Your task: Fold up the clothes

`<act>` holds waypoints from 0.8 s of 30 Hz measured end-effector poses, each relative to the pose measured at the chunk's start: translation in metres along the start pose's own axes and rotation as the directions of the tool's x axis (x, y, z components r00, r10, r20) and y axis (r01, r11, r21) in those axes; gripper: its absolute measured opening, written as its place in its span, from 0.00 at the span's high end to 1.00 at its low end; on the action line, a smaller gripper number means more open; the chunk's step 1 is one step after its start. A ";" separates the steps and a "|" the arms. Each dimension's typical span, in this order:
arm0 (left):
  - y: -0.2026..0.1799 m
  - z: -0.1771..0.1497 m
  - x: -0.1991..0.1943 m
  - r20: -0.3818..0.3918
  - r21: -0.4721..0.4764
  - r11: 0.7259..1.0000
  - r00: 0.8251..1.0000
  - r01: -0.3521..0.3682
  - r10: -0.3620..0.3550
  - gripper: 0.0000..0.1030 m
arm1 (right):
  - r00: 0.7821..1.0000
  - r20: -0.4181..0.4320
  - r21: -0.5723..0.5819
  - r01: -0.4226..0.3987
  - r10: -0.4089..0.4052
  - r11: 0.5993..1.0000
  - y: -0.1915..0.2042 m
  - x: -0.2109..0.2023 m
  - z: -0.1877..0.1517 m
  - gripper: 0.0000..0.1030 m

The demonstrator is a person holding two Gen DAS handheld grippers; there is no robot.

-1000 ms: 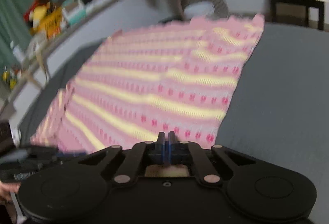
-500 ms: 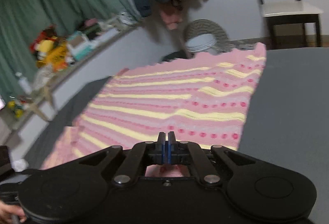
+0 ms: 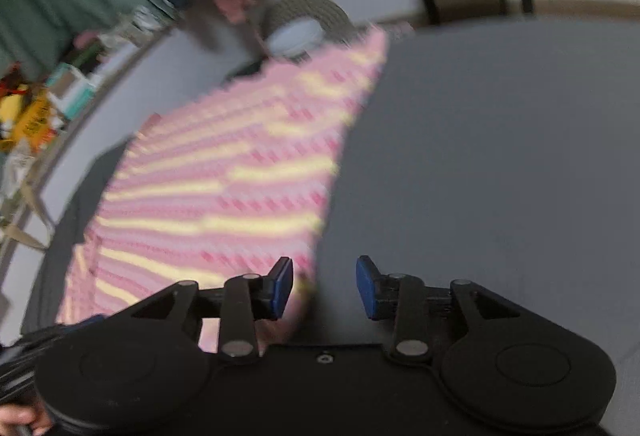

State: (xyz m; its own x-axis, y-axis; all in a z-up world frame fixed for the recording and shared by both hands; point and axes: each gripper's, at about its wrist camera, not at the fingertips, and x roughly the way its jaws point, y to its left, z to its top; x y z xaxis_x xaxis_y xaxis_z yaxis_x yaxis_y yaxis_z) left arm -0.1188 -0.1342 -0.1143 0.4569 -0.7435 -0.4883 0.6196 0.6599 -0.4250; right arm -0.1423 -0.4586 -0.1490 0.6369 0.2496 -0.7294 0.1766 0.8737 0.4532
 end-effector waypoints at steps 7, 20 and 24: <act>-0.045 -0.025 0.046 -0.196 0.090 0.988 0.975 0.124 -0.105 0.96 | 0.999 0.028 0.032 -0.048 0.047 0.998 0.008 0.015 0.002 0.70; -0.020 -0.054 0.025 -0.290 0.055 0.986 0.947 0.158 -0.136 0.96 | 0.986 0.102 -0.178 0.148 -0.132 0.973 0.031 0.025 -0.001 0.94; -0.032 -0.049 0.015 -0.272 0.116 0.983 0.956 0.145 -0.109 0.96 | 0.987 0.111 -0.112 0.126 -0.114 0.986 0.027 0.007 0.002 0.69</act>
State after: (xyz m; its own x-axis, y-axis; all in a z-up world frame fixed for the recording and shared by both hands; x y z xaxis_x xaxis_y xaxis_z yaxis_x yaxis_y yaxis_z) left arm -0.1634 -0.1615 -0.1457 0.1955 -0.7532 -0.6280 0.7492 0.5279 -0.3999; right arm -0.1315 -0.4343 -0.1407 0.6917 0.1007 -0.7151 0.1703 0.9395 0.2971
